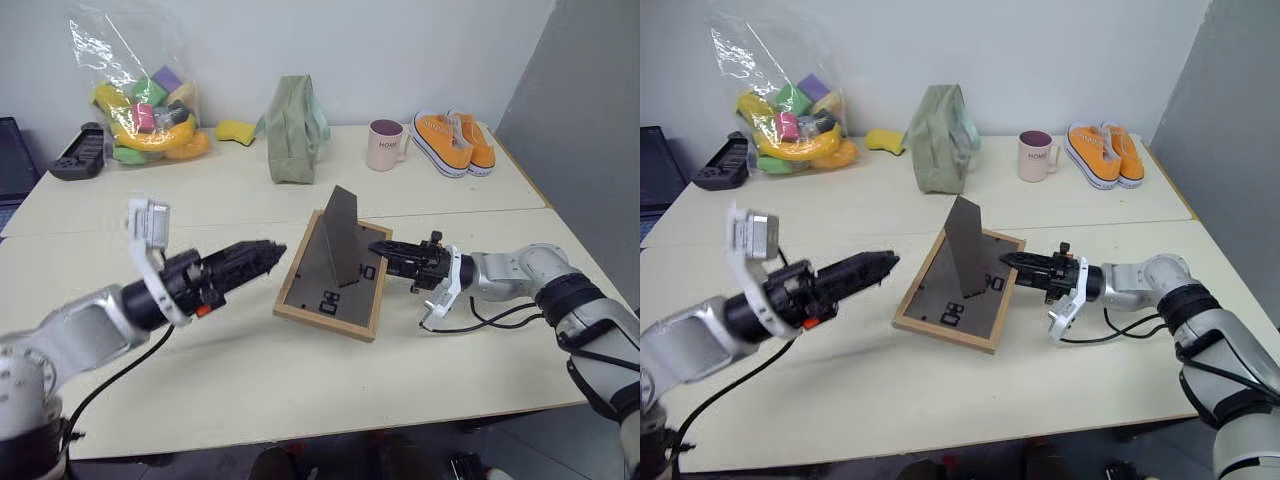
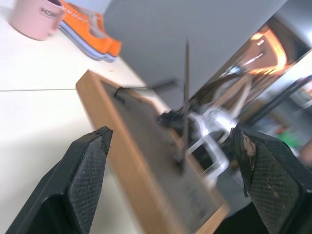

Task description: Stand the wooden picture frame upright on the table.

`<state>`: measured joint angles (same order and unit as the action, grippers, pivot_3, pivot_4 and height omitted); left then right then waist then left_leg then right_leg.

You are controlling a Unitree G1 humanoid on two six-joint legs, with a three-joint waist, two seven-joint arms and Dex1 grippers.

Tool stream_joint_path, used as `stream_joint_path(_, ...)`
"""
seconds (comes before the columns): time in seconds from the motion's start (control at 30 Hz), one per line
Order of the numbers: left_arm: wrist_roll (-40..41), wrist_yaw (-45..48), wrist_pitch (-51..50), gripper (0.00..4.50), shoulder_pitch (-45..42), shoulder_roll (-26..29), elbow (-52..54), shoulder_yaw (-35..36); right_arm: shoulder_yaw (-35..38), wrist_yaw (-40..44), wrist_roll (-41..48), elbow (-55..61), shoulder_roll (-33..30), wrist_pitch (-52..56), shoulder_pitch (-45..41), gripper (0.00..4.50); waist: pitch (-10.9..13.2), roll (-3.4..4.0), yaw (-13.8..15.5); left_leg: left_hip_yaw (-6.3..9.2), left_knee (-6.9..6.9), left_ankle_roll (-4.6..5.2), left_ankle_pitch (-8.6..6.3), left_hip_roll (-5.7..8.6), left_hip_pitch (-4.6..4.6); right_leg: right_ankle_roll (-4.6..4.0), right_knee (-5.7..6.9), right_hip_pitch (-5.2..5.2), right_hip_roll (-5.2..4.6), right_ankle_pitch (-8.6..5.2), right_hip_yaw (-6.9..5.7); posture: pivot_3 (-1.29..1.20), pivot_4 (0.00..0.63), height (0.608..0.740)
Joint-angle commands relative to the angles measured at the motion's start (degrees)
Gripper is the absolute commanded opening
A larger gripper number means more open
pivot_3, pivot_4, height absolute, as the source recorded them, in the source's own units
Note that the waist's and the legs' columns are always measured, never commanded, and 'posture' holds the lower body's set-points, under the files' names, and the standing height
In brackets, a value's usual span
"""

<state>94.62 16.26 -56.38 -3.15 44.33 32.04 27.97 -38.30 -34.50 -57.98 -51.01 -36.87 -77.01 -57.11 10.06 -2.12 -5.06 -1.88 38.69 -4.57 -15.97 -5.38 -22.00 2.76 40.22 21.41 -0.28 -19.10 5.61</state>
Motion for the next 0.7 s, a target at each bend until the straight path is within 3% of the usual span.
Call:
stream_joint_path(0.03,-2.27,7.0,2.89,4.17,7.23,0.47,7.24,5.26,1.93,10.42,13.94,-8.02,4.13,-4.85,-4.17,1.29,0.04,0.05,0.03,0.01,0.0,0.01,-0.01,-0.04,0.03,0.0,-0.06,-0.02,0.02,0.0,0.0,0.0,0.15,0.74)
stream_joint_path(0.17,-11.55,13.07,4.79,4.17,13.91,2.49,11.88,6.19,5.82,32.83,35.81,-17.16,11.6,-1.22,-4.09,1.29,0.06,0.05,-0.1,0.04,0.0,0.17,-0.1,-0.04,0.06,0.0,-0.2,-0.19,0.04,0.03,-0.04,0.0,0.15,0.74)
stream_joint_path(0.27,-15.58,15.26,7.55,4.17,15.05,3.3,11.39,7.87,11.71,59.19,58.8,-10.66,17.06,13.46,-0.36,1.29,0.09,0.11,-0.01,0.05,0.01,0.19,-0.1,-0.08,0.09,-0.01,-0.2,-0.31,0.08,0.03,-0.15,0.0,0.15,0.74)
stream_joint_path(0.37,-16.55,15.83,9.16,4.17,14.83,3.74,10.44,8.85,16.19,77.71,72.76,-2.14,20.24,27.53,2.72,1.29,0.21,0.31,0.5,0.24,0.01,0.18,-0.1,-0.17,0.08,-0.02,-0.16,-0.34,0.08,0.04,-0.35,0.0,0.15,0.74)
stream_joint_path(0.5,-16.97,16.54,9.98,4.17,15.56,4.25,10.84,9.19,20.12,89.0,81.37,5.85,22.68,41.85,5.27,1.29,0.32,0.48,0.84,0.3,-0.04,0.18,-0.12,-0.14,0.03,-0.02,-0.2,-0.28,0.05,0.04,-0.34,0.0,0.15,0.74)
stream_joint_path(0.7,-18.31,17.46,10.63,4.17,17.98,4.96,11.94,10.21,25.24,97.09,88.8,15.24,24.01,63.39,8.15,1.29,0.33,0.51,0.83,0.15,-0.58,0.11,-0.08,-0.13,0.01,-0.03,-0.3,0.05,0.09,0.03,-0.16,0.0,0.15,0.74)
